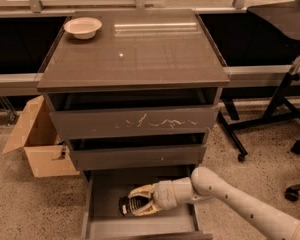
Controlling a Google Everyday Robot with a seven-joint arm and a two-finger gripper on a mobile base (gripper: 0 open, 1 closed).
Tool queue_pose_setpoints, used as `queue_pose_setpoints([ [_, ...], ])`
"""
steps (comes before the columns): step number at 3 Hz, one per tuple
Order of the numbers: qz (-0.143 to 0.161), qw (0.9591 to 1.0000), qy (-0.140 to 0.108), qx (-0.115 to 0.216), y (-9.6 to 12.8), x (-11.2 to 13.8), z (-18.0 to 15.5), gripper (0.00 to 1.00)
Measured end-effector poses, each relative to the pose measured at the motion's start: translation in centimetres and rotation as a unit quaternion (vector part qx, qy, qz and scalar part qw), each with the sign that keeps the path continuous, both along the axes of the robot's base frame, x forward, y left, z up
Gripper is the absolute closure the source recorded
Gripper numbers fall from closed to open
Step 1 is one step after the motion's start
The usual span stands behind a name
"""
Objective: Pick rxbar chocolate from bottom drawer and place on counter
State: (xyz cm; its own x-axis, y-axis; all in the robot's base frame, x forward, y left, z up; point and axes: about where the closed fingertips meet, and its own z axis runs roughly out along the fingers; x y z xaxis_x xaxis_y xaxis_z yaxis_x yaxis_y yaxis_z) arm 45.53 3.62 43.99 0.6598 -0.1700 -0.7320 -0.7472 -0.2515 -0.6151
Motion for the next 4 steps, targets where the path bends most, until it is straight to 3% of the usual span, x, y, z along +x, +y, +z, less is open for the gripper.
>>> queue_pose_setpoints([
  [1,-0.004,0.9977,-0.029,0.061,-1.5,0.2,4.4,1.0],
  [2,-0.009,0.9918,-0.067,0.108,-3.7,0.5,9.4,1.0],
  [3,-0.023,0.9859,-0.114,0.12,-6.6,0.5,14.7,1.0],
  [4,-0.025,0.9845,-0.12,0.125,-6.7,0.9,15.2,1.0],
])
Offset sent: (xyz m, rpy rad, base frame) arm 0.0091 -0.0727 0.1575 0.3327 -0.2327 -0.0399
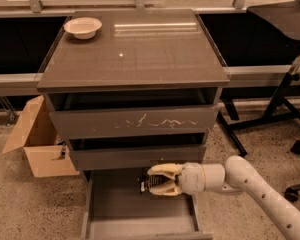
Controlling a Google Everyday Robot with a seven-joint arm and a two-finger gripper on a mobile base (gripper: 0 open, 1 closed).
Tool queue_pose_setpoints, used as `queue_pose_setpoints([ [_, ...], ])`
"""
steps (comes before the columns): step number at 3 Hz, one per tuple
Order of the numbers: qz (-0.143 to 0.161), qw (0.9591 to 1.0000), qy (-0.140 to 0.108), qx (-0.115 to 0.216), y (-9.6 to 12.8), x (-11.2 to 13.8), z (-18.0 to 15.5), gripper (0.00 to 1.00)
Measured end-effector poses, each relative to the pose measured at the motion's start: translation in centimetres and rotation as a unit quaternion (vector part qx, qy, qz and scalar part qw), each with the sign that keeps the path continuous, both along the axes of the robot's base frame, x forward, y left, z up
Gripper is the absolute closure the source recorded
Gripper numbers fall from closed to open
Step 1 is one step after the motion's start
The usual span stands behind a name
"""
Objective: Pick rxbar chocolate from bottom drawer and place on counter
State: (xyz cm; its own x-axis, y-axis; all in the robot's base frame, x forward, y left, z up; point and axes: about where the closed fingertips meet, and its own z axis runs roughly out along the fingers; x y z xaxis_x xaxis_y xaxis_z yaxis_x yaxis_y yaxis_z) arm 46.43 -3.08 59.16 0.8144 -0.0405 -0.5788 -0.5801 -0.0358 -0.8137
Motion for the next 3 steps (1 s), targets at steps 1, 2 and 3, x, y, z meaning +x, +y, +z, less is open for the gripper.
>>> queue_pose_setpoints([
  [1,-0.008,0.9996,-0.022,0.019,-0.4,1.5,1.7,1.0],
  [2,0.0,0.998,-0.053,0.036,-0.6,4.1,5.7,1.0],
  [3,0.015,0.9951,-0.089,0.04,-0.8,6.7,10.4,1.0],
])
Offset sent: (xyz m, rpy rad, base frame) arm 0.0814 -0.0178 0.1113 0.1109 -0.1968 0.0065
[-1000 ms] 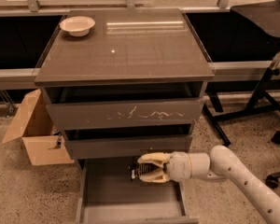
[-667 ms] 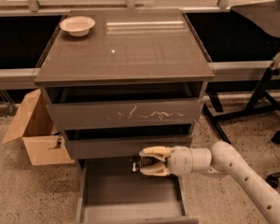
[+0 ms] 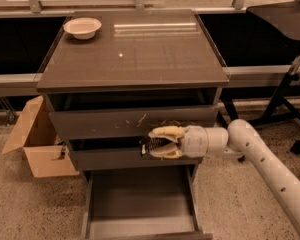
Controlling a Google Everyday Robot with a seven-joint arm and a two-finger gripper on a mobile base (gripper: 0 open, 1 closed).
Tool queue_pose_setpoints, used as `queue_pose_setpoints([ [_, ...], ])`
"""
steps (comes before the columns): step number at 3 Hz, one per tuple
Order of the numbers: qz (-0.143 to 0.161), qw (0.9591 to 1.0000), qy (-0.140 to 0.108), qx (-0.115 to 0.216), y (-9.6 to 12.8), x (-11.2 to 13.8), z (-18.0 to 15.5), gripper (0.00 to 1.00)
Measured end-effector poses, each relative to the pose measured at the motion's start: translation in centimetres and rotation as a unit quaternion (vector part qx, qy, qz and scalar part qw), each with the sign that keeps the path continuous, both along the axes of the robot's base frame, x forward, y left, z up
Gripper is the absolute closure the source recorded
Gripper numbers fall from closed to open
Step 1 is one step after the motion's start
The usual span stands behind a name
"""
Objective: Pick rxbar chocolate from bottom drawer and place on counter
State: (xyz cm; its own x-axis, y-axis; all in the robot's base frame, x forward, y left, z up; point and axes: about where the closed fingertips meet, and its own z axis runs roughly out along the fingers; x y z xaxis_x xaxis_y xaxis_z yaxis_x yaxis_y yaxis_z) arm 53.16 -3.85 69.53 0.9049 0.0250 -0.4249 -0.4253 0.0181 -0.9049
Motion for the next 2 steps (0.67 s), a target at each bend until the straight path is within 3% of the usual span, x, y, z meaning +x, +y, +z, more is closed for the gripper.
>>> queue_pose_setpoints([
  [1,0.012,0.9993,-0.034,-0.013,0.3,1.2,3.9,1.0],
  [2,0.022,0.9957,-0.079,-0.043,0.9,1.5,8.4,1.0],
])
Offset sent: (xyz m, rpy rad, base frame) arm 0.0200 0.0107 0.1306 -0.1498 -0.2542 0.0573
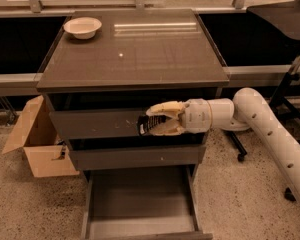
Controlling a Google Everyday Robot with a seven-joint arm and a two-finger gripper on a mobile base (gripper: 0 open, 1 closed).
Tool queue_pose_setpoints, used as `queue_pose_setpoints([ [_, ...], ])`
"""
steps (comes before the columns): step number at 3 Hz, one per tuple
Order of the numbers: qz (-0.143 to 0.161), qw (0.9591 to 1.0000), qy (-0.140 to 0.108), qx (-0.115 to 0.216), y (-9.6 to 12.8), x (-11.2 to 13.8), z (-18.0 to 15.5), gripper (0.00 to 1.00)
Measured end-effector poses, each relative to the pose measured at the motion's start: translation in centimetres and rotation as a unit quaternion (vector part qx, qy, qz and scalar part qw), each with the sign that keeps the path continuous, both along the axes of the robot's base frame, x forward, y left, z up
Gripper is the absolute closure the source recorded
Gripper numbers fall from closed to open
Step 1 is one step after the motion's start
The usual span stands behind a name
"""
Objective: Pick rxbar chocolate from bottom drawer and place on counter
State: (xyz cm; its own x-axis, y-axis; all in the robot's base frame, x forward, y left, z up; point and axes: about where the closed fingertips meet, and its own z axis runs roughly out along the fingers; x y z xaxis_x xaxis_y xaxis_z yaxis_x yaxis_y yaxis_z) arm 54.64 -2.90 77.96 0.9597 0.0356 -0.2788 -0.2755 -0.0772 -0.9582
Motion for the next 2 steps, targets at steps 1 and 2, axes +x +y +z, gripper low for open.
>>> queue_pose_setpoints([
  [1,-0.002,1.0,-0.008,0.0,-0.1,0.1,0.9,1.0],
  [2,-0.01,0.9994,-0.033,-0.003,-0.7,0.3,3.7,1.0],
])
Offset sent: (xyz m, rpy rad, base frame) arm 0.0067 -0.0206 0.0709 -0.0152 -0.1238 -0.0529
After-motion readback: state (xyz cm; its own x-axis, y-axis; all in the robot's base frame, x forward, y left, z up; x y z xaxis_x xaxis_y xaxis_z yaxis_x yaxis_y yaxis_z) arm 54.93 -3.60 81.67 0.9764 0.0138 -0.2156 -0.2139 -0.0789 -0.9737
